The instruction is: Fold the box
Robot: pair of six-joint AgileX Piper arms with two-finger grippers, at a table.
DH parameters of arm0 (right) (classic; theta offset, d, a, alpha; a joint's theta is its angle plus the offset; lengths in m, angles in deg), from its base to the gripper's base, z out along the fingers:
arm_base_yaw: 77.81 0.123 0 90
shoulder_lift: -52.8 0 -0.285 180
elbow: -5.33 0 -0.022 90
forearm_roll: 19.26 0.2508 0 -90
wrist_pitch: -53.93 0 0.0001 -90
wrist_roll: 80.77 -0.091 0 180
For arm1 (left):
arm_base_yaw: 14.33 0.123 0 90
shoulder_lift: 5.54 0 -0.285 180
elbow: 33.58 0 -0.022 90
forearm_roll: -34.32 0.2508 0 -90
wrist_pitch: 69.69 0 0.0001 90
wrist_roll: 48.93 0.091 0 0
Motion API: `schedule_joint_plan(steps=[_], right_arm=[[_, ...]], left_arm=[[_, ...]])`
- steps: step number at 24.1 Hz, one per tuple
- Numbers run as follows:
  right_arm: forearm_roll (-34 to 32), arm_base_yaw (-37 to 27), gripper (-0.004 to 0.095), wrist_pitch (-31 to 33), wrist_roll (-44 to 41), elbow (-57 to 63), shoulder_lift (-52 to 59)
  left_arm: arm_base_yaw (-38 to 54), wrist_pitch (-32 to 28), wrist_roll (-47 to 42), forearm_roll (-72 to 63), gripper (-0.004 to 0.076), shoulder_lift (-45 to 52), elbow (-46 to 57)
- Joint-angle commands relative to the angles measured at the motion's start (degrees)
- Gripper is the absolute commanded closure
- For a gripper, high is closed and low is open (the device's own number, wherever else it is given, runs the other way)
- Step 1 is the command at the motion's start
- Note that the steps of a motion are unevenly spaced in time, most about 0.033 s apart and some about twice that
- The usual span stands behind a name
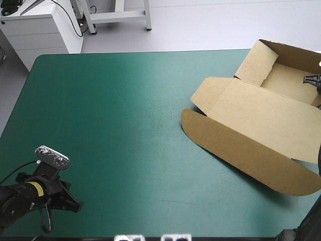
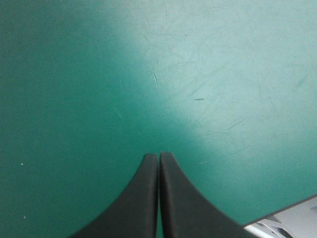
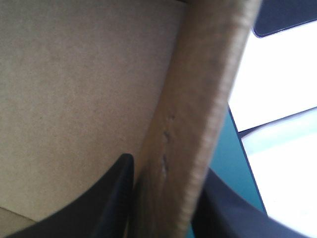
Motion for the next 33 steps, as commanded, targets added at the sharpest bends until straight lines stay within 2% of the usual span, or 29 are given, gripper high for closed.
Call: schedule_joint_plan(steps=[1,3,4,11,13,15,18,19,20,23,24,29,33], right_arm=[[-1.2,-0.8,0.0214,-1.9,0.2,-2.0,3.1],[-2.3,-0.8,-0.0008,-2.2,-2.3,-2.0,3.1],[-2.7,-0.8,-0.0037,-2.2,-3.1,-2.0,3.1],[-1.3,-0.8,0.0036,0.9,-0.8,-2.0,4.0],[-0.3,-0.8,0.0100,1.0,-0.4,-2.0,4.8],[2.2,-0.8,0.0242,1.4,1.7,-2.0,5.9],[5.3,-0.7,0.0593,1.6,2.9,-2.0,7.6],[7.0,-0.6,0.0817,2.0,3.1,-2.0,8.8],[8.9,-0.6,0.0929,2.5,4.2,-2.0,9.4],[18.9,-0.5,0.0918,6.0,10.6,-2.0,11.1],[20.4,-0.3,0.0916,6.6,11.3,-2.0,11.4],[19.1,6.2,0.0916,8.7,11.3,-1.9,14.9],[17.3,15.1,0.0916,10.7,11.3,-1.0,20.0]], left_arm=[[0.0,-0.9,-0.6,0.1,0.0732,0.1,-1.3],[0.0,-0.9,-0.6,0.1,0.0732,0.1,-1.3],[0.0,-1.0,-0.6,0.1,0.0732,0.1,-1.3],[0.0,-1.0,-0.6,0.1,0.0732,0.1,-1.3],[0.0,-1.0,-0.6,0.1,0.0732,0.1,-1.3],[0.0,-0.8,-0.6,0.1,0.0732,0.1,-1.3],[0.0,-1.0,-0.6,0.1,0.0732,0.1,-1.3],[0.0,-1.0,-0.3,0.1,0.0732,0.1,-1.3],[0.0,-1.0,-0.3,0.1,0.0732,0.1,-1.3],[0.0,-1.0,-0.4,-0.1,0.0732,0.1,-1.3],[0.0,-1.0,-0.6,-0.3,0.0732,0.1,-1.3],[0.0,-1.0,-0.6,-0.4,0.0732,0.1,-1.3],[0.0,-3.5,-0.6,-3.2,0.0732,0.1,-1.3]])
